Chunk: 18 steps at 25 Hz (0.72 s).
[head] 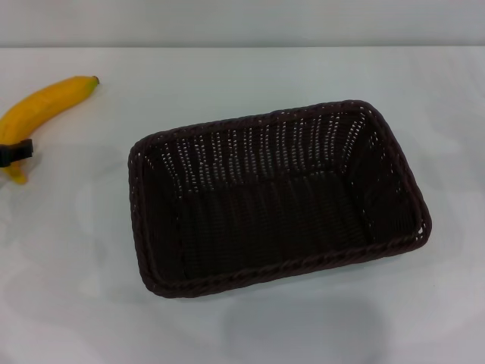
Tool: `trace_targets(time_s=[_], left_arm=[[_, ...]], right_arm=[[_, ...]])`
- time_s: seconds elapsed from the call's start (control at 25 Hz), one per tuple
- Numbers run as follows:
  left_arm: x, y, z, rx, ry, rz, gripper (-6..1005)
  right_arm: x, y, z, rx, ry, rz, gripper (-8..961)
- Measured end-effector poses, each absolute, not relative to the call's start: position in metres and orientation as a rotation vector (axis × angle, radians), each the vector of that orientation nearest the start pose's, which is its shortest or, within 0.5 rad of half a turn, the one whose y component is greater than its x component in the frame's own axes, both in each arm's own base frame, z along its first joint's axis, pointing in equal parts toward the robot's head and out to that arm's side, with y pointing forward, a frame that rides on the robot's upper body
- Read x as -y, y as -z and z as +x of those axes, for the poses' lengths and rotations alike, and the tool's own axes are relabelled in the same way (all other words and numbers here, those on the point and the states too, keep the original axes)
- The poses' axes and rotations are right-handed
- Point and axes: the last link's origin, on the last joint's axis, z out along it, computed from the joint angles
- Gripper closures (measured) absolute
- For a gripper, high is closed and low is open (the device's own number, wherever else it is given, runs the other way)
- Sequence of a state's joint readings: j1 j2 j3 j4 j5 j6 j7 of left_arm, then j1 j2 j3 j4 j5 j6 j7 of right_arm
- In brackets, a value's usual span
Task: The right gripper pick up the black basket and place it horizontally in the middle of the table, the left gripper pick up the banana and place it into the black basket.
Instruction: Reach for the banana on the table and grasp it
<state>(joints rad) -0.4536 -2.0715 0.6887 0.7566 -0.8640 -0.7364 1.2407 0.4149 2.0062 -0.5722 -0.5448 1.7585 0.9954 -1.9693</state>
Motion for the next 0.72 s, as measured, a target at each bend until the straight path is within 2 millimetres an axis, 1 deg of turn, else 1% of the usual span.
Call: trace_targets(time_s=[0.04, 0.16, 0.48, 0.6, 0.72], left_arm=[[-0.371, -0.061, -0.382, 1.128, 0.118, -1.847, 112], [-0.371, -0.061, -0.382, 1.122, 0.12, -1.854, 208], [-0.372, -0.063, -0.382, 1.12, 0.129, -1.841, 357], [-0.373, -0.067, -0.381, 1.118, 0.152, -1.826, 414], [-0.376, -0.076, -0.376, 1.089, 0.17, -1.83, 473]], right_arm=[[-0.368, -0.104, 0.36, -0.796, -0.735, -1.712, 328], [-0.369, -0.103, 0.36, -0.798, -0.733, -1.709, 328], [-0.371, -0.1, 0.359, -0.81, -0.737, -1.711, 326], [-0.371, -0.1, 0.359, -0.809, -0.738, -1.711, 326], [-0.372, -0.1, 0.358, -0.808, -0.741, -1.71, 326]])
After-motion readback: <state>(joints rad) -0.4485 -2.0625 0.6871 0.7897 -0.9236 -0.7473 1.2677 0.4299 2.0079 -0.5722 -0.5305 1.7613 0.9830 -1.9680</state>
